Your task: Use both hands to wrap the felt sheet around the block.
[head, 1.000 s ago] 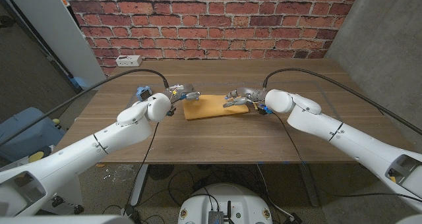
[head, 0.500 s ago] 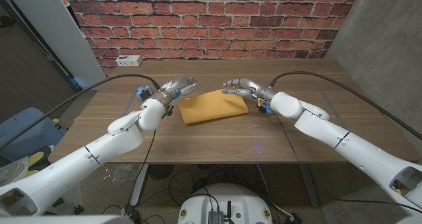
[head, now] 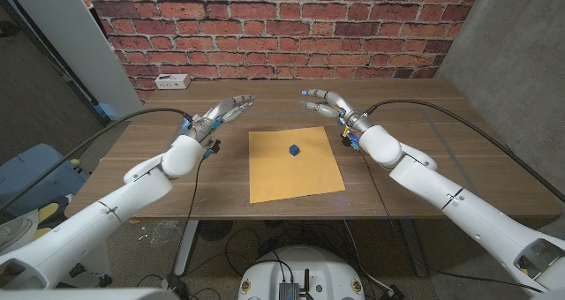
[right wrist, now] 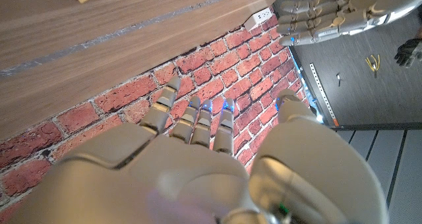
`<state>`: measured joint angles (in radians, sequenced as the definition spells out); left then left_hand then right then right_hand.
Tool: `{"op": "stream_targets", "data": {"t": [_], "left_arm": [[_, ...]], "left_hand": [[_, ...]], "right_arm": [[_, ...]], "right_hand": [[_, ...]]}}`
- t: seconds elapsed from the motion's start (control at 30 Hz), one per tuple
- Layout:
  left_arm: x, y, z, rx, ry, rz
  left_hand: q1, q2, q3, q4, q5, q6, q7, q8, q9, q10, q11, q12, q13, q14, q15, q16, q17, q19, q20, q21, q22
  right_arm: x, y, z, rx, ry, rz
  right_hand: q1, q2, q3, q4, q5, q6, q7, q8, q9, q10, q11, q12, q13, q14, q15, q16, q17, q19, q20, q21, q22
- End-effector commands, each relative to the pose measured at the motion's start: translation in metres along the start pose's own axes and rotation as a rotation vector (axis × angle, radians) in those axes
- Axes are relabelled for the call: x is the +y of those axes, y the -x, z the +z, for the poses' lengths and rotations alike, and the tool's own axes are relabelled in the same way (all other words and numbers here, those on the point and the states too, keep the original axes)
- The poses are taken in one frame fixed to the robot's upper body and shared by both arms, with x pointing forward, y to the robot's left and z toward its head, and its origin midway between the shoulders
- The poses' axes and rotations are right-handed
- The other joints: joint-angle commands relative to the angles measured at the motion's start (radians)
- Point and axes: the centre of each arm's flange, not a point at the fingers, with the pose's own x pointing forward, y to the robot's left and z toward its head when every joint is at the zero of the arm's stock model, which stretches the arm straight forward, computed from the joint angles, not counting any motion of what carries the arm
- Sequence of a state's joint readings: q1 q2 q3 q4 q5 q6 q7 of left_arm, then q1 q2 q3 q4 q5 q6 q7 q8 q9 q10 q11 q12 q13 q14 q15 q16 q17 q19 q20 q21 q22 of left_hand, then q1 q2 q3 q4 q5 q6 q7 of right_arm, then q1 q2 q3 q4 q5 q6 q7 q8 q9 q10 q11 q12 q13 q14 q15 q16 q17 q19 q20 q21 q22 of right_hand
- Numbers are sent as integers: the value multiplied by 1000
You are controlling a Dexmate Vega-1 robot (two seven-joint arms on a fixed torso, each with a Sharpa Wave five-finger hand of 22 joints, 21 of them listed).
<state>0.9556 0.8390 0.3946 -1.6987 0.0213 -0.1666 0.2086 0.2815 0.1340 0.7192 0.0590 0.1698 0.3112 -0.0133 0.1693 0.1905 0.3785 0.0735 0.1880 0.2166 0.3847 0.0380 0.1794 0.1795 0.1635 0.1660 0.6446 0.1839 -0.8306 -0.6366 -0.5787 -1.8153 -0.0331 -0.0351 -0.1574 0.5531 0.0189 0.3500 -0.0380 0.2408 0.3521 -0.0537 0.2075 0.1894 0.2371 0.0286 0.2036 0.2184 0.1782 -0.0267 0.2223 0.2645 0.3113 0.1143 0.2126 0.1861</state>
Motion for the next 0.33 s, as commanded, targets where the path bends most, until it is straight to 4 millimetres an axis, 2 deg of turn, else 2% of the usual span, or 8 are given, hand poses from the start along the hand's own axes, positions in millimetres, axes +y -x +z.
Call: {"op": "stream_targets", "data": {"t": [0.03,0.13,0.2,0.33], "left_arm": [[33,10,-39,-103,375,7],[34,11,-45,-104,409,20],[35,11,-49,-98,422,25],[35,14,-55,-79,459,51]], "left_hand": [[-20,-3,-11,-1,0,-57,-19,-3,-2,-54,6,-11,-2,-43,7,-4,3,-23,-6,-15,3],[-26,-6,-14,-1,0,-70,-23,1,-4,-73,7,-10,-5,-72,10,-7,3,-33,-10,-22,3],[-30,-7,-16,-2,1,-85,-27,-1,-4,-83,8,-9,-6,-84,9,-7,2,-39,-16,-26,2],[-37,-8,-18,-4,2,-122,-33,-2,-6,-118,8,-11,-9,-102,14,-4,1,-48,-17,-33,2]], "right_arm": [[-7,18,5,-33,-172,-218],[-11,31,1,-40,-196,-341],[-11,40,-1,-47,-212,-400],[-7,53,3,-71,-227,-477]], "right_hand": [[1,5,8,-4,-4,16,2,3,1,7,8,6,1,1,2,0,1,2,5,4,3],[-6,2,5,-4,-7,31,7,7,1,23,15,12,1,7,1,2,-1,-5,17,1,3],[-14,-4,2,-7,-11,57,7,13,1,39,5,17,0,15,-6,4,-3,-27,31,-7,2],[-13,-6,4,-13,-13,72,15,16,0,53,10,21,-1,31,-10,8,-7,-25,42,-5,2]]}}
